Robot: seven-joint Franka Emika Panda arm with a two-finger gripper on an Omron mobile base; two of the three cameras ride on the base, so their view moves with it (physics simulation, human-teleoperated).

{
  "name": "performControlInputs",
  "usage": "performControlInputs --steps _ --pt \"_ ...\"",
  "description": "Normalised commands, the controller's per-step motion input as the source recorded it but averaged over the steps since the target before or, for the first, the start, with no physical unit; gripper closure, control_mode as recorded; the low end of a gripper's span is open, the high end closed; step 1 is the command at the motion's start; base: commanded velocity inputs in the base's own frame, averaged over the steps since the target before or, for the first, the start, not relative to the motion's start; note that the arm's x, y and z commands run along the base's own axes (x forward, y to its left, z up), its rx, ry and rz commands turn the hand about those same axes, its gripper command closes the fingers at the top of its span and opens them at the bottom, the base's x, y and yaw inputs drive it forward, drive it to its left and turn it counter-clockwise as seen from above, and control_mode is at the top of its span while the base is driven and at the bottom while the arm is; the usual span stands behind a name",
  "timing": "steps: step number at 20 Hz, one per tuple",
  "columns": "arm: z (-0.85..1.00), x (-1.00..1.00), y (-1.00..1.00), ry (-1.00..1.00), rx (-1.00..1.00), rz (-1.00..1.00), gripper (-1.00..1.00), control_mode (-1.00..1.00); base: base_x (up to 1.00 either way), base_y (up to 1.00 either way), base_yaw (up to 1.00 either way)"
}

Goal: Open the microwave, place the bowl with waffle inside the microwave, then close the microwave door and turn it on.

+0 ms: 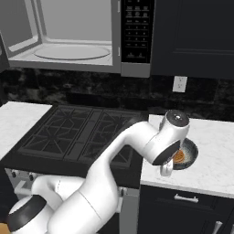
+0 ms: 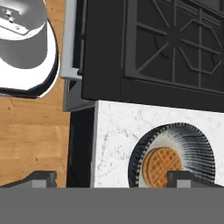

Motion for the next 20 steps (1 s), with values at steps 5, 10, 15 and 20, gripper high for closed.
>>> performControlInputs --steps 5,10,15,20 --pt "-0.34 0.05 -0.08 -0.05 -0.06 -0.11 -1.0 -1.0 0.0 0.0 0.0" --pt "-0.24 0.26 -0.08 -0.02 -0.04 -0.01 -1.0 -1.0 0.0 0.0 0.0" --pt "-0.23 0.23 -0.02 -0.04 -0.06 0.0 -1.0 -1.0 0.0 0.0 0.0" --pt "-0.06 0.27 -0.11 0.0 -0.02 -0.01 -1.0 -1.0 0.0 0.0 0.0"
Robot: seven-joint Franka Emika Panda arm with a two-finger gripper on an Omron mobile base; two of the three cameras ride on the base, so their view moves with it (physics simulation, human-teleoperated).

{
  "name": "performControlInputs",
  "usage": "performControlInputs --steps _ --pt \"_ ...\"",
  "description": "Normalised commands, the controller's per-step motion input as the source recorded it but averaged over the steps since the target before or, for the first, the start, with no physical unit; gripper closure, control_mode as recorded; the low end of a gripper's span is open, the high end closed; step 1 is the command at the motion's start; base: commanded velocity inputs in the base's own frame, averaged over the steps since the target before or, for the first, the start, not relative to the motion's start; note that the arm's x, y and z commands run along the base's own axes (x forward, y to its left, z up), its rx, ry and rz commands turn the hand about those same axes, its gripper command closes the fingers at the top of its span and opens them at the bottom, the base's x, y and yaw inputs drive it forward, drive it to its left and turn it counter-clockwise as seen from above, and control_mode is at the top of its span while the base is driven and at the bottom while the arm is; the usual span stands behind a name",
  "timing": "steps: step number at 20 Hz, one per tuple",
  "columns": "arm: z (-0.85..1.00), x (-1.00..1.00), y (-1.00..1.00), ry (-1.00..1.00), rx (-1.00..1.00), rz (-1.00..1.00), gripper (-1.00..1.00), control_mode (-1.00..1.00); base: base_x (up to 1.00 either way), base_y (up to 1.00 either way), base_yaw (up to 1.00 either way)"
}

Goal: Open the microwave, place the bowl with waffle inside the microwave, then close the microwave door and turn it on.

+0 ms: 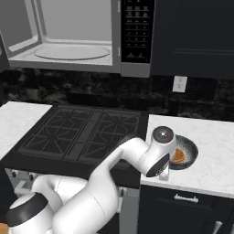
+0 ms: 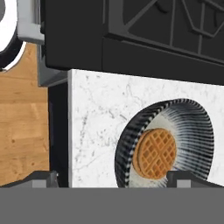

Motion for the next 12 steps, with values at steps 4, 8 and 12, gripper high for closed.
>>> performControlInputs --steps 4,8,12 --pt "-0.05 0.16 -0.06 0.01 0.0 -0.02 -1.0 -1.0 0.0 0.0 0.0" --pt "-0.11 0.13 -0.11 0.0 0.0 -0.01 -1.0 -1.0 0.0 0.0 0.0" --pt "-0.35 0.06 -0.15 0.0 0.0 0.0 -1.0 -1.0 0.0 0.0 0.0"
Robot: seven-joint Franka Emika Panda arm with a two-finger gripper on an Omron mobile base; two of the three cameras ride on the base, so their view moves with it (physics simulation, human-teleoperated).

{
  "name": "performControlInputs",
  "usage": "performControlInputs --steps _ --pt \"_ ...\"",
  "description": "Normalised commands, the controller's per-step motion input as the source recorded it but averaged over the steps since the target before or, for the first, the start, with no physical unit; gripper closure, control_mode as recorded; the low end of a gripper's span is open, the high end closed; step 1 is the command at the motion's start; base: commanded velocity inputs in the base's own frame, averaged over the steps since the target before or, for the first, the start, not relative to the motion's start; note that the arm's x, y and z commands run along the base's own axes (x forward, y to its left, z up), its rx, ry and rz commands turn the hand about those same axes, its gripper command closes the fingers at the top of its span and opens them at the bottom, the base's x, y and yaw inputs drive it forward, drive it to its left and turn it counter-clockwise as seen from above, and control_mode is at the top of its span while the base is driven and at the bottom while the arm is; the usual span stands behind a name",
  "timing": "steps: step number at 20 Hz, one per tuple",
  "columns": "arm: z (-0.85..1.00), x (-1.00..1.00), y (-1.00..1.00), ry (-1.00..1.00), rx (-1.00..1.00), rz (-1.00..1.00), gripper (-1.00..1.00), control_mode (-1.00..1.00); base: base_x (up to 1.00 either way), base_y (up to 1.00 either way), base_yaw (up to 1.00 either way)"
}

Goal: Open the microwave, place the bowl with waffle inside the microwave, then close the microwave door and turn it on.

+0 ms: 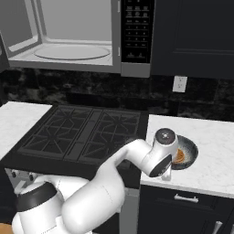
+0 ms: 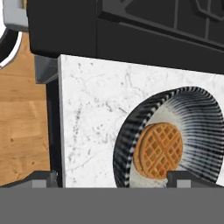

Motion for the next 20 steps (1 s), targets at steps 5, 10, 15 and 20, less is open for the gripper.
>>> performControlInputs --steps 5,10,15,20 --pt "-0.32 0.07 -0.09 0.0 0.0 -0.01 -1.0 -1.0 0.0 0.0 0.0" --pt "-0.02 0.3 -0.04 0.0 0.0 -0.02 -1.0 -1.0 0.0 0.0 0.0" --pt "-0.03 0.28 -0.02 0.03 0.0 -0.01 -1.0 -1.0 0.0 0.0 0.0" --pt "-0.26 0.03 -0.12 0.03 0.0 0.0 -1.0 -1.0 0.0 0.0 0.0"
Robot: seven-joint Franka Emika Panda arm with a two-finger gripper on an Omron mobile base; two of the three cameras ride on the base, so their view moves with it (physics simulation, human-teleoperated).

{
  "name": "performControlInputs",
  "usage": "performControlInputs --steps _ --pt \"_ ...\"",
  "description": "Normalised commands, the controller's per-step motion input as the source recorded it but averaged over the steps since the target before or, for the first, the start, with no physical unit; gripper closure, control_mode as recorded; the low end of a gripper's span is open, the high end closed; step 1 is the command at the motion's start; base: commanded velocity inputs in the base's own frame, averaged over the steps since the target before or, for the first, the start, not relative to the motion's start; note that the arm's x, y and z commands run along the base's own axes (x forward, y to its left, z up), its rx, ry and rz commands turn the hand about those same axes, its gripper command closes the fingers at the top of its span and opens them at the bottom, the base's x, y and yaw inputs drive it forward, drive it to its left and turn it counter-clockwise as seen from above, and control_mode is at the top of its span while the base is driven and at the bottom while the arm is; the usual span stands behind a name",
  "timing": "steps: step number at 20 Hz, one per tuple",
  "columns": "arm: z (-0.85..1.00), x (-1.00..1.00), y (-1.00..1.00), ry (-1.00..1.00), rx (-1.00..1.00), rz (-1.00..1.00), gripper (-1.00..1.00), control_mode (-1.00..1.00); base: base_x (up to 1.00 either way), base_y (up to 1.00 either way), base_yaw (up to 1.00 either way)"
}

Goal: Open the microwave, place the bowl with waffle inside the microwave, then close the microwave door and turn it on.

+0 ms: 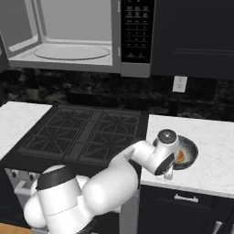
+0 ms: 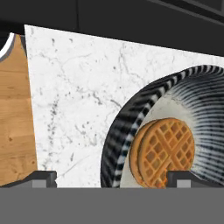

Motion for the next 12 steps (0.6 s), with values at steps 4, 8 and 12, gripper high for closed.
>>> performControlInputs --steps 4,8,12 --pt "-0.3 0.0 -0.06 0.0 0.0 0.0 -1.0 -1.0 0.0 0.0 0.0" --pt "-0.15 0.01 -0.02 0.0 0.0 0.0 -1.0 -1.0 0.0 0.0 0.0" --pt "0.0 0.27 -0.03 0.0 0.0 0.0 -1.0 -1.0 0.0 0.0 0.0"
